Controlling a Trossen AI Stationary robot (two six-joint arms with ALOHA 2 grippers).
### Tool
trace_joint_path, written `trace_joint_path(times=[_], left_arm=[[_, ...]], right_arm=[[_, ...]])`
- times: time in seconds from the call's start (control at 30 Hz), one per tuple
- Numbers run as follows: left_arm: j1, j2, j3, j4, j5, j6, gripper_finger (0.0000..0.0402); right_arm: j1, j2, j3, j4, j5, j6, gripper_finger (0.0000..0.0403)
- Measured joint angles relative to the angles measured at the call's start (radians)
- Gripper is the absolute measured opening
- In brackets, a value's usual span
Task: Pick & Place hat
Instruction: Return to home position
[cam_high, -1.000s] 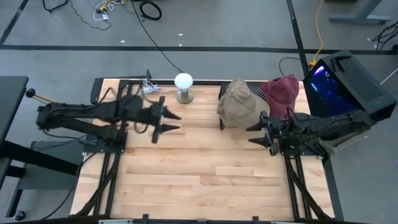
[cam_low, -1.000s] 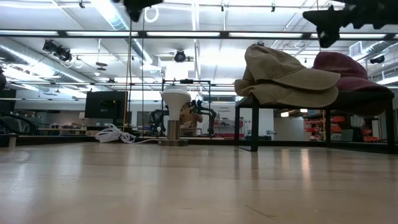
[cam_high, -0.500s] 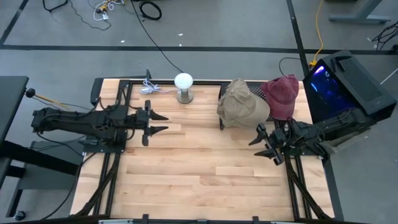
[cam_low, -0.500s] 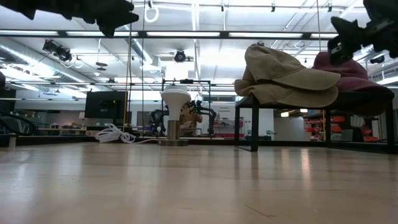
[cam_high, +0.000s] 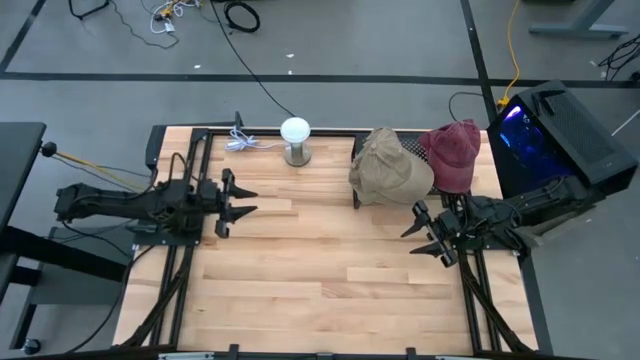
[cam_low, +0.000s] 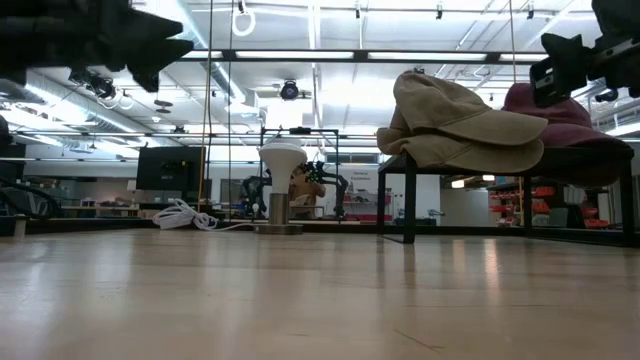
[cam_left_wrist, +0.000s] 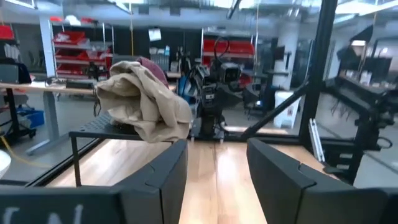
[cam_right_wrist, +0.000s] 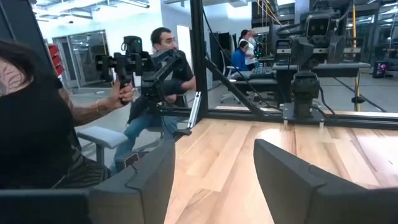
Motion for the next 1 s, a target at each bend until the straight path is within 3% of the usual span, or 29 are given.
trace_joint_path(times=[0.37,0.53,0.87,1.0], left_arm=[[0.0,-0.205,-0.138,0.011,-0.011,-0.013,0.0172],[0.0,-0.209,-0.138,-0.011,-0.01,-0.011,0.0172],[0.0,-0.208,-0.139,-0.23,-0.104,-0.022,0.0172],[0.0,-0.208,-0.139,-0.313,-0.098,-0.062,0.0172]], right_arm=[[0.0,-0.04,0.0,-0.017,-0.078,-0.017,0.0222],[0.0,-0.041,0.0,-0.016,-0.078,-0.025,0.0222],[0.0,-0.041,0.0,-0.164,-0.078,-0.006,0.0222],[0.0,-0.041,0.0,-0.219,-0.078,0.03,0.0222]])
